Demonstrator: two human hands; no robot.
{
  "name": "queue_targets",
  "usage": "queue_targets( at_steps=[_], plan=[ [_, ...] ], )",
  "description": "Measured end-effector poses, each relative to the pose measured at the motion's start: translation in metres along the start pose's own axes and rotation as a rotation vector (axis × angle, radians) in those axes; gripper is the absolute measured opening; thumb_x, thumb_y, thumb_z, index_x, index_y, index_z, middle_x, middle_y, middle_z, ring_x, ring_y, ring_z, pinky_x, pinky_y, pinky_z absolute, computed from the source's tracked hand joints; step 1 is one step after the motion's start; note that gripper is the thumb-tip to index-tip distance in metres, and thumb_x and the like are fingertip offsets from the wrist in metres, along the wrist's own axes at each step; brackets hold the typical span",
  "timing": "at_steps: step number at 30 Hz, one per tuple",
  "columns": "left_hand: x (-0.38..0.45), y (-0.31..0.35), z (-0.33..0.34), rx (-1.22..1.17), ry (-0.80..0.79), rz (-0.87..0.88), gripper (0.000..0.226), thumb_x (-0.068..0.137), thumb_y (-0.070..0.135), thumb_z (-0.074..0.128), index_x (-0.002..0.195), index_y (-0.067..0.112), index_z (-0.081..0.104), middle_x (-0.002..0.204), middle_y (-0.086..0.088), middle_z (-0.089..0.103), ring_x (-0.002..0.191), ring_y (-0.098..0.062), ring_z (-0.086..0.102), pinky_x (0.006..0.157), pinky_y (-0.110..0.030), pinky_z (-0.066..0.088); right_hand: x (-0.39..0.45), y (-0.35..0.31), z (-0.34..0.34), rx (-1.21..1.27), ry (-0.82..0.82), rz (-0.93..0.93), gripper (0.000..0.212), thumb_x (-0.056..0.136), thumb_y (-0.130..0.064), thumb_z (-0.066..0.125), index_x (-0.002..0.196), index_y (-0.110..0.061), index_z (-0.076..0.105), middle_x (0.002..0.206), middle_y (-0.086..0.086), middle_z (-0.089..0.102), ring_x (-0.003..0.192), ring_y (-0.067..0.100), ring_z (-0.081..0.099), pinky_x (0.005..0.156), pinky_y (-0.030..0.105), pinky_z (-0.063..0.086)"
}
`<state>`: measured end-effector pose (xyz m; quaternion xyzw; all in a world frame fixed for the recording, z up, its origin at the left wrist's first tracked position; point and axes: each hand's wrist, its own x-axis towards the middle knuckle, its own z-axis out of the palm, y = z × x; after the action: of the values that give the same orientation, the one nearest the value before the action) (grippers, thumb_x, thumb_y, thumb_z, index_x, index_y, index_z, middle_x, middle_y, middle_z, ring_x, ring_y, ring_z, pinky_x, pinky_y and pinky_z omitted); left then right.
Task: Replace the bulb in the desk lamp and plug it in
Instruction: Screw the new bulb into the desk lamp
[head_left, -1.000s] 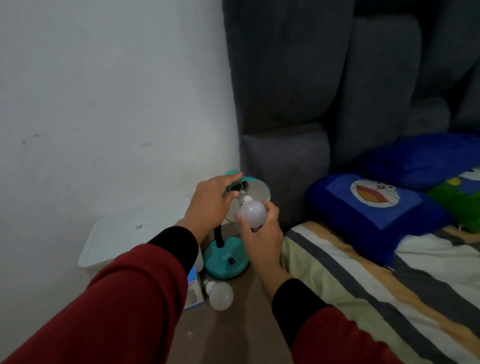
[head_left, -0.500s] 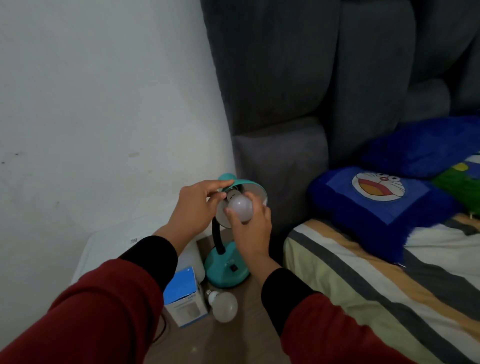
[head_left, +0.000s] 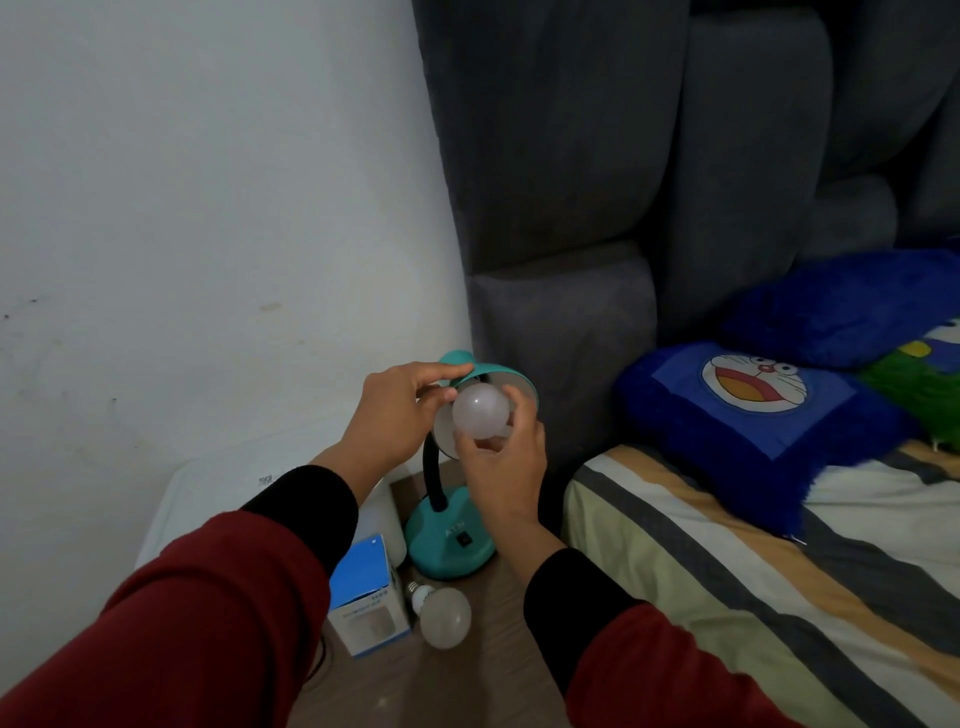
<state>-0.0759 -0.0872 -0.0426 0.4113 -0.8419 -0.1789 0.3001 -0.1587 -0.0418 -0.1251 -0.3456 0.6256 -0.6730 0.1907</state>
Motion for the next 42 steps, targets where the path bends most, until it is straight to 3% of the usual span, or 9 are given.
queue_targets(
  at_steps=[5,10,13,18,23,28,32,38,42],
  plan=[
    [-0.0008,0.0008,-0.0006,-0.003,-0.004,-0.015,0.032,0.090,0.009,0.058,0.118,0.024,0.065,0.119,-0.003,0.067,0.103,-0.024,0.062,0.081,-0.006,0.037,0.0024,0.0011,0.0006,0.023,0.057,0.069,0.064,0.077,-0.038,0.073,0.129,-0.017,0.043,0.125,0.005,0.049,0.109,0.022,0.056,0.088,0.030,0.051],
    [-0.0010,0.0019,0.0005,-0.012,0.000,-0.026,0.033,0.089,0.009,0.059,0.117,0.025,0.065,0.120,-0.001,0.067,0.101,-0.021,0.062,0.080,-0.005,0.036,0.0000,0.0019,-0.0021,0.013,0.033,0.001,0.066,0.077,-0.018,0.072,0.133,-0.029,0.039,0.117,-0.004,0.040,0.102,0.012,0.051,0.079,0.018,0.048],
    [-0.0009,0.0026,0.0004,-0.011,-0.001,-0.021,0.033,0.089,0.009,0.059,0.118,0.024,0.065,0.122,-0.001,0.066,0.099,-0.018,0.061,0.081,-0.004,0.035,-0.0001,0.0009,-0.0011,0.054,0.021,0.026,0.057,0.083,-0.028,0.069,0.131,-0.028,0.038,0.124,0.004,0.056,0.107,0.020,0.061,0.084,0.022,0.052],
    [-0.0009,0.0041,0.0001,-0.022,-0.006,-0.036,0.033,0.090,0.009,0.058,0.119,0.024,0.064,0.123,-0.001,0.065,0.104,-0.020,0.061,0.091,-0.015,0.042,0.0018,-0.0050,-0.0025,0.008,0.022,0.051,0.067,0.077,-0.022,0.073,0.134,-0.022,0.037,0.118,-0.003,0.040,0.100,0.011,0.047,0.084,0.021,0.044],
    [-0.0003,0.0032,0.0006,-0.022,-0.001,-0.029,0.033,0.090,0.009,0.059,0.119,0.024,0.064,0.125,-0.001,0.064,0.109,-0.017,0.060,0.091,-0.017,0.041,0.0061,0.0015,-0.0006,0.011,0.014,0.122,0.057,0.074,-0.036,0.076,0.116,-0.012,0.047,0.115,0.010,0.062,0.096,0.020,0.064,0.073,0.019,0.047],
    [-0.0001,0.0027,0.0003,-0.029,0.001,-0.024,0.033,0.090,0.008,0.058,0.118,0.023,0.065,0.124,-0.001,0.065,0.101,-0.014,0.060,0.092,-0.017,0.043,0.0034,-0.0011,0.0000,0.000,0.015,0.031,0.078,0.072,-0.025,0.077,0.137,-0.025,0.034,0.129,0.005,0.044,0.112,0.021,0.055,0.093,0.035,0.053],
    [0.0014,0.0007,0.0006,-0.015,0.002,-0.012,0.033,0.090,0.009,0.058,0.119,0.023,0.064,0.125,-0.001,0.064,0.098,-0.006,0.055,0.090,-0.013,0.039,0.0047,0.0001,-0.0008,0.028,-0.006,0.037,0.059,0.079,-0.029,0.072,0.129,-0.025,0.042,0.122,0.006,0.059,0.105,0.022,0.063,0.077,0.017,0.049],
    [0.0023,-0.0022,0.0010,-0.025,0.002,-0.007,0.033,0.090,0.009,0.058,0.118,0.025,0.065,0.125,0.000,0.064,0.099,-0.001,0.052,0.091,-0.011,0.037,0.0049,-0.0013,0.0002,0.030,0.002,0.032,0.075,0.073,-0.029,0.076,0.136,-0.025,0.036,0.126,0.001,0.044,0.109,0.019,0.056,0.090,0.034,0.054],
    [0.0029,-0.0027,0.0021,-0.017,0.001,-0.006,0.033,0.090,0.010,0.058,0.119,0.025,0.064,0.126,0.001,0.063,0.102,-0.005,0.054,0.090,-0.012,0.038,0.0057,0.0019,-0.0001,0.036,-0.016,0.074,0.058,0.078,-0.034,0.072,0.126,-0.023,0.042,0.120,0.009,0.061,0.101,0.021,0.065,0.077,0.020,0.050]
  ],
)
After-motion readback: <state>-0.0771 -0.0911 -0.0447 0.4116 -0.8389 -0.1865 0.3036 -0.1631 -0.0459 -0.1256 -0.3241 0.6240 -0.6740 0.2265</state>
